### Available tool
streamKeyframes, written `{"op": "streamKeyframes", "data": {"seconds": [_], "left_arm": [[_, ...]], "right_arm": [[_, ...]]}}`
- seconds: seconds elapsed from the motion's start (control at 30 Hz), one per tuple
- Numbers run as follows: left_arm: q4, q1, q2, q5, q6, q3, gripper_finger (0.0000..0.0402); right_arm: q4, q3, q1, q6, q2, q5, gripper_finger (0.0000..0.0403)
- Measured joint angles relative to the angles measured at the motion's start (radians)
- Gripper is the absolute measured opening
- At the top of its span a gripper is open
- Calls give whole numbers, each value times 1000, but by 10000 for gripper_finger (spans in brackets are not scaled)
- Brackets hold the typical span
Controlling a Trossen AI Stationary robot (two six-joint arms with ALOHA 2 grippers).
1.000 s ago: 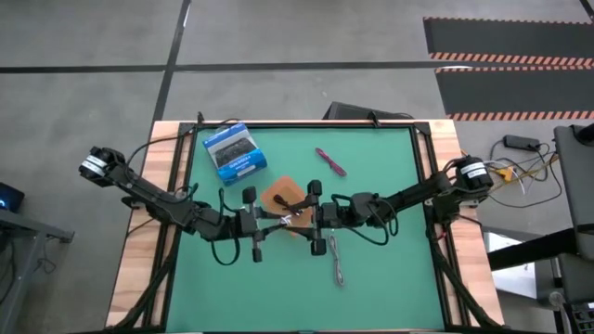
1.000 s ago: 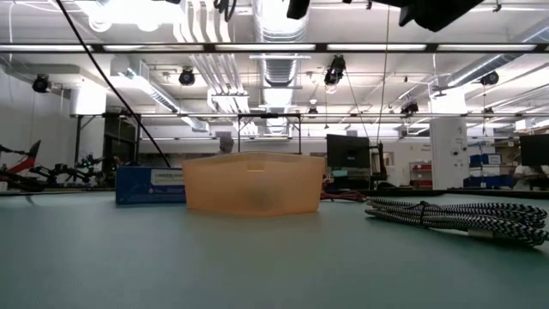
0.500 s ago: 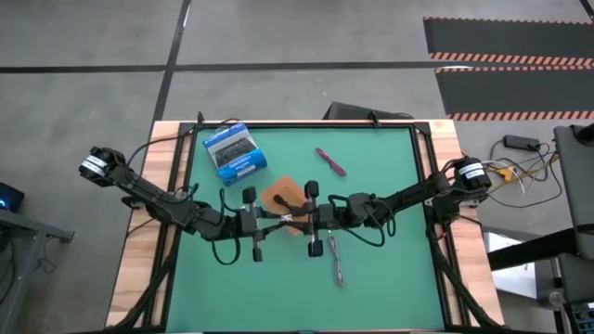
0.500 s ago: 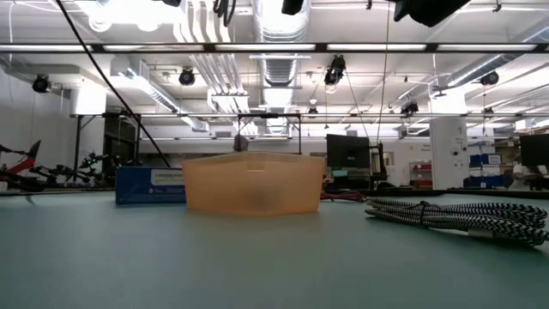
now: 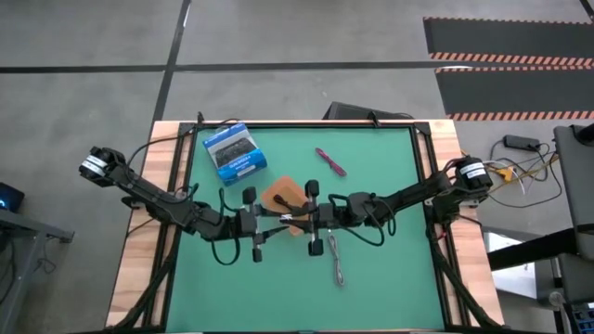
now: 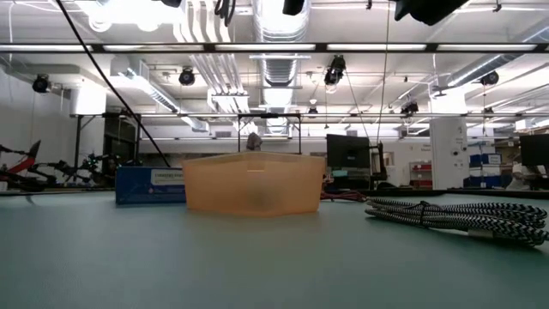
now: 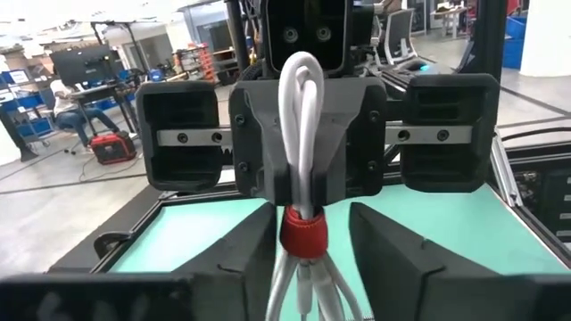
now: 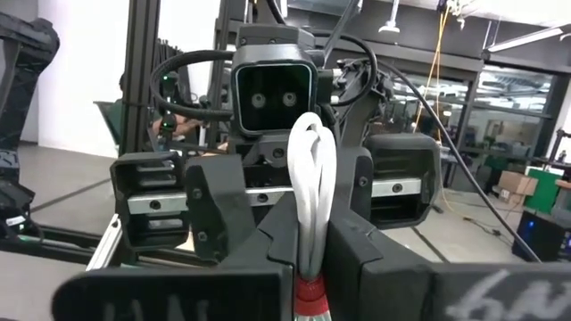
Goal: Pick and place USB-C Cables
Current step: Put the white charger cable into the orange bin
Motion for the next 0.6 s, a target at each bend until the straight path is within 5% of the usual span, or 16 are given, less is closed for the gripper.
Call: {"op": "streamKeyframes", "data": {"seconds": [0.27, 0.6], "left_arm": [[-18, 0, -11, -55, -1, -30, 189], [-188, -1, -94, -57, -73, -50, 198]], "right_arm": [[-170, 30, -2, 41, -40, 3, 16], [-570, 203, -2, 88, -50, 53, 15]]}}
